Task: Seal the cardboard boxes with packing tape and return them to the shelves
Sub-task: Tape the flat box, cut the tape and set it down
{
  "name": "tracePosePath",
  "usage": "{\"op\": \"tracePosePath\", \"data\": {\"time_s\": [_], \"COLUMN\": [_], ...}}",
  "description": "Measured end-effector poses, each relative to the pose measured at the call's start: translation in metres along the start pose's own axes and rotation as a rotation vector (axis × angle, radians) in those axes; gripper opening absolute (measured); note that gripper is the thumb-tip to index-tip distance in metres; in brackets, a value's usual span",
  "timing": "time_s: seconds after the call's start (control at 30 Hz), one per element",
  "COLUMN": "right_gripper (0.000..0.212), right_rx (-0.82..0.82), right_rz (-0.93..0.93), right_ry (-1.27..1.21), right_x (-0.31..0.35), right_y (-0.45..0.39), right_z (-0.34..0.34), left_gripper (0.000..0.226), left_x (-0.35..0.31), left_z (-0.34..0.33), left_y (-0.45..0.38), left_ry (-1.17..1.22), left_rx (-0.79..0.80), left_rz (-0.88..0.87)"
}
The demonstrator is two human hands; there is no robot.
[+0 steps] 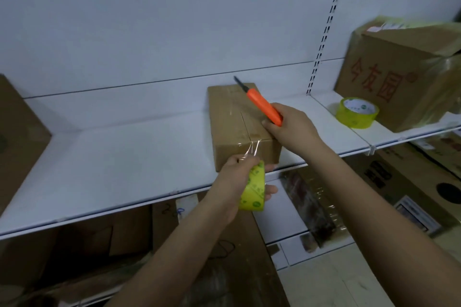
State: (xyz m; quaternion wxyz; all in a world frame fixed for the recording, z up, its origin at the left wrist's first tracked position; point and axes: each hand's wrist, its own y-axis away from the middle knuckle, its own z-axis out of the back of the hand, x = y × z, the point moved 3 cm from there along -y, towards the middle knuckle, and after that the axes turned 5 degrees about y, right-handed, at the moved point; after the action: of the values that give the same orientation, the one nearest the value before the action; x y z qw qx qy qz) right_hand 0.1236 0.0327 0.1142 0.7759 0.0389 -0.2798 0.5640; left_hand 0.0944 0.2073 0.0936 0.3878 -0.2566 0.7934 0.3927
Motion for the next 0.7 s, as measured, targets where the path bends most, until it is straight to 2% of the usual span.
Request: {"op": "tracePosePath", "data": {"time_s": [0.07, 0.17, 0.23, 0.3, 0.5, 0.6, 0.7], "right_gripper": [0.024, 0.043, 0.057, 0.072, 0.075, 0.076, 0.074], "right_rx": [0.062, 0.248, 0.264, 0.207, 0.123, 0.126, 0.131], "right_rz": [0.103, 0.153, 0.168, 0.204, 0.289, 0.293, 0.302], "right_ry": [0.1, 0.032, 0.115, 0.272, 0.368, 0.382, 0.422], "right_x": [0.014, 0.028, 0.031, 0.034, 0.035, 0.036, 0.038], "right_y": [0.0, 0.005, 0.006, 0.005, 0.009, 0.011, 0.014], "right_z": [-0.001, 0.007, 0.007, 0.003, 0.0, -0.001, -0.001], "left_gripper": [0.022, 0.029, 0.033, 0.032, 0.033, 0.023, 0.025], "left_x": [0.0, 0.0, 0.001, 0.002, 0.006, 0.014, 0.022], "left_z": [0.002, 0.004, 0.006, 0.007, 0.006, 0.007, 0.012], "left_y": [0.001, 0.003, 0.002, 0.002, 0.001, 0.004, 0.004], "left_ry": [0.038, 0.034, 0.011, 0.0, -0.034, 0.067, 0.091], "left_rx": [-0.059, -0.095, -0.107, -0.118, -0.136, -0.129, -0.174], "left_rz": [-0.03, -0.041, -0.044, -0.05, -0.028, 0.028, 0.006]}}
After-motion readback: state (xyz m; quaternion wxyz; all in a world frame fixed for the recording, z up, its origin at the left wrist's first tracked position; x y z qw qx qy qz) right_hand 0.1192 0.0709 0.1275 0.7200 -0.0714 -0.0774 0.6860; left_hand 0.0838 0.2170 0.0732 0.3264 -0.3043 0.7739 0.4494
